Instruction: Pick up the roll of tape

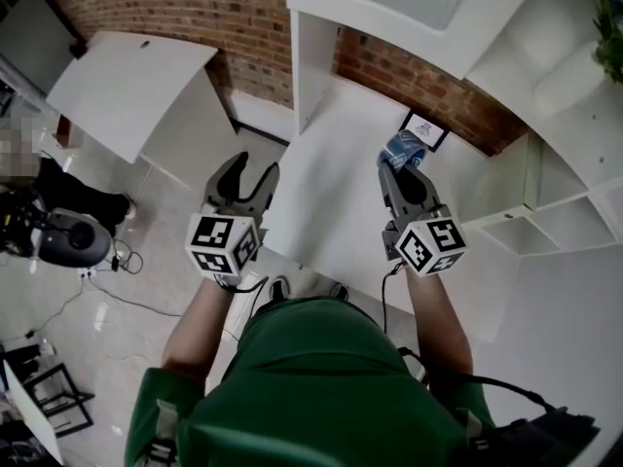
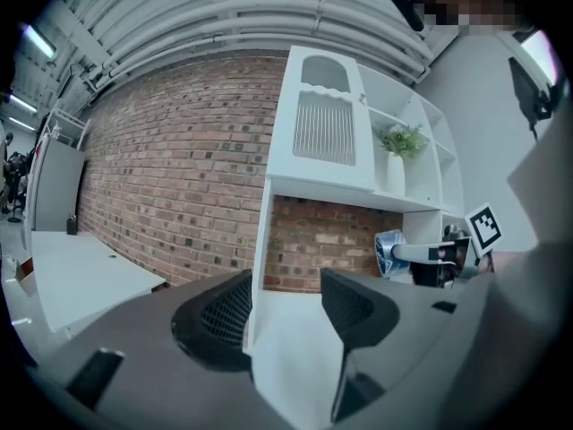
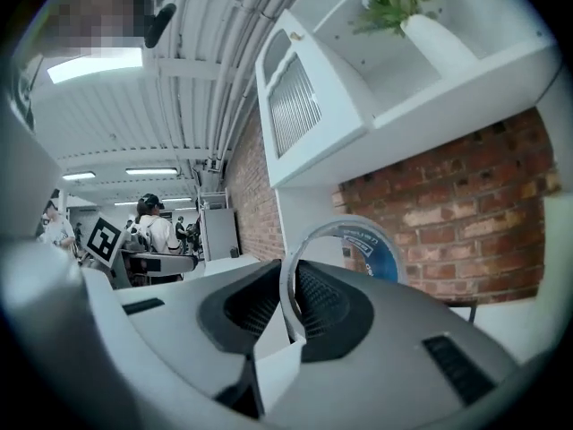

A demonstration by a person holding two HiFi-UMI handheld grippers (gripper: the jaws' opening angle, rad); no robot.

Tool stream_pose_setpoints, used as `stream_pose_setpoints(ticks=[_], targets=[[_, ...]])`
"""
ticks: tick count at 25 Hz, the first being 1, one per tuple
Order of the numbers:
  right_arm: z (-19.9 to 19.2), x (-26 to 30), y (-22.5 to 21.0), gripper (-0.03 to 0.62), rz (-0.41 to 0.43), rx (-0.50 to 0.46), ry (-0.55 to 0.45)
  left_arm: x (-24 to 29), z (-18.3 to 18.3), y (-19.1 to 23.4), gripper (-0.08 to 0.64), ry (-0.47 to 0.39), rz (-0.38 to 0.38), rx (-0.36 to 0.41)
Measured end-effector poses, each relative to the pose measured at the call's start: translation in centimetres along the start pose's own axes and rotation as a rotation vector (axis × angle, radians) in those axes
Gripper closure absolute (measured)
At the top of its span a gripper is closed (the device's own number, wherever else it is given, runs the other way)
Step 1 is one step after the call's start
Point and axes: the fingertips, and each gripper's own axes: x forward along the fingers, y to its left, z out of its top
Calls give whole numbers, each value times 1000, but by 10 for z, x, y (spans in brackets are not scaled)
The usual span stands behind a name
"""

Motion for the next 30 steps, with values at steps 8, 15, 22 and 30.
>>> stream_pose_setpoints(ticks=[8, 15, 22, 30], targets=[[52, -21, 17, 528, 17, -122, -116, 14, 23, -14, 307, -50, -41, 0], [69, -30, 12, 528, -29, -158, -153, 14, 48, -13, 307, -104, -50, 14], [71, -32, 6, 528, -48, -162, -152, 13, 59, -7, 307, -125, -35, 12], [69, -31, 4, 528, -62, -181, -141, 16, 52, -10, 307, -108, -33, 27]])
